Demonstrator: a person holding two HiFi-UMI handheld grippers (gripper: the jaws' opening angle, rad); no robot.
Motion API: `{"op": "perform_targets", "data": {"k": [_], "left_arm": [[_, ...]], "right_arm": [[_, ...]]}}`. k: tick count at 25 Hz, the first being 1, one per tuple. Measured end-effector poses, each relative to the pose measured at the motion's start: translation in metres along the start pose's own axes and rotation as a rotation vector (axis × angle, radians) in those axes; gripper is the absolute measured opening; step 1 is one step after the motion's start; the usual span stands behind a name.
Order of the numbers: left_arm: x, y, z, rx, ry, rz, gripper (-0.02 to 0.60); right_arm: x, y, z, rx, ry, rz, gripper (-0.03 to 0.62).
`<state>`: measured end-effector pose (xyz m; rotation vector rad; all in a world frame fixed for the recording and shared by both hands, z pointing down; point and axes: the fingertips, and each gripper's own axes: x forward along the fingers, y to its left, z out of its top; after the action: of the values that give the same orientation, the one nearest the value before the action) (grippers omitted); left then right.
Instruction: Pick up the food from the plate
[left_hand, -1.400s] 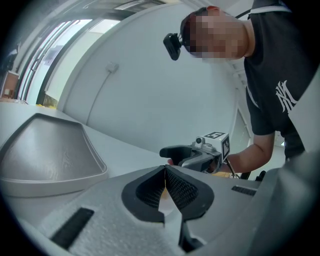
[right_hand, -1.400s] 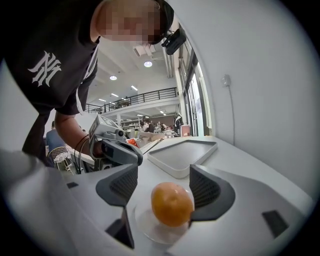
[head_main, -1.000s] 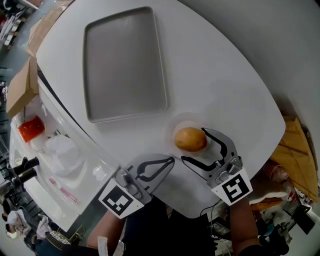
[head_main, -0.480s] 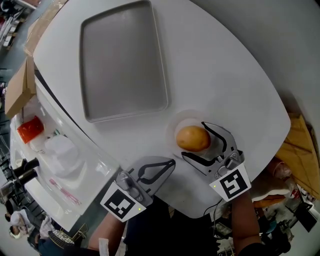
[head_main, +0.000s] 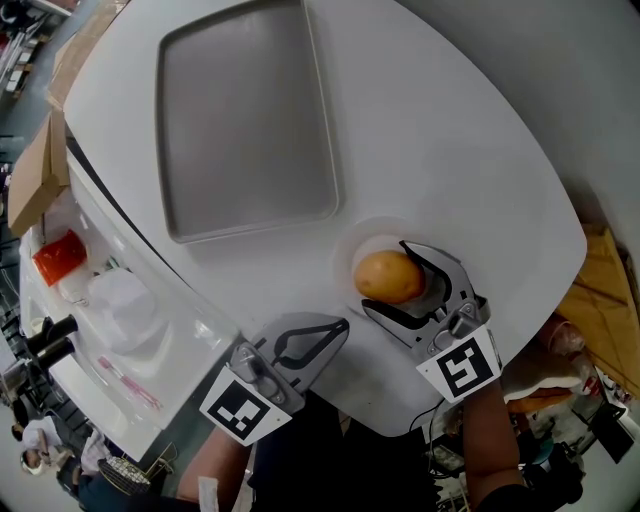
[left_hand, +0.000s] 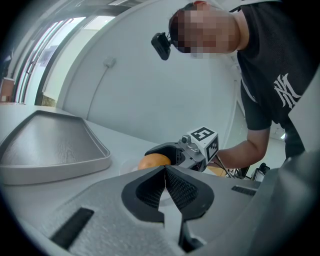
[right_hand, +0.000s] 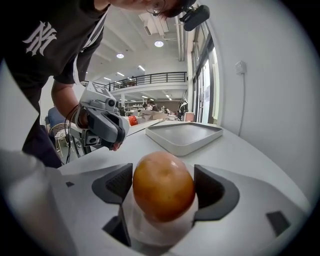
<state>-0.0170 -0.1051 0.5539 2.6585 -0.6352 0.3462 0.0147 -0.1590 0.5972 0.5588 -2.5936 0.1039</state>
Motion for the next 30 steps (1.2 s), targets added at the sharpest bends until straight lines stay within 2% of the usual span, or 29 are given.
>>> {"op": "perform_targets", "data": {"k": [20, 30], "left_arm": [[0.003, -0.002, -0.003, 0.011, 0.010, -0.005, 0.008], [-0.002, -0.013, 0.021, 0.060, -0.013, -0.002, 0.008]], "right_arm": [[-0.004, 0.003, 0.003, 0.003, -0.001, 0.020, 0.350], [-0.026, 0.004, 0.030, 0.004, -0.046, -0.001, 0.351]]}}
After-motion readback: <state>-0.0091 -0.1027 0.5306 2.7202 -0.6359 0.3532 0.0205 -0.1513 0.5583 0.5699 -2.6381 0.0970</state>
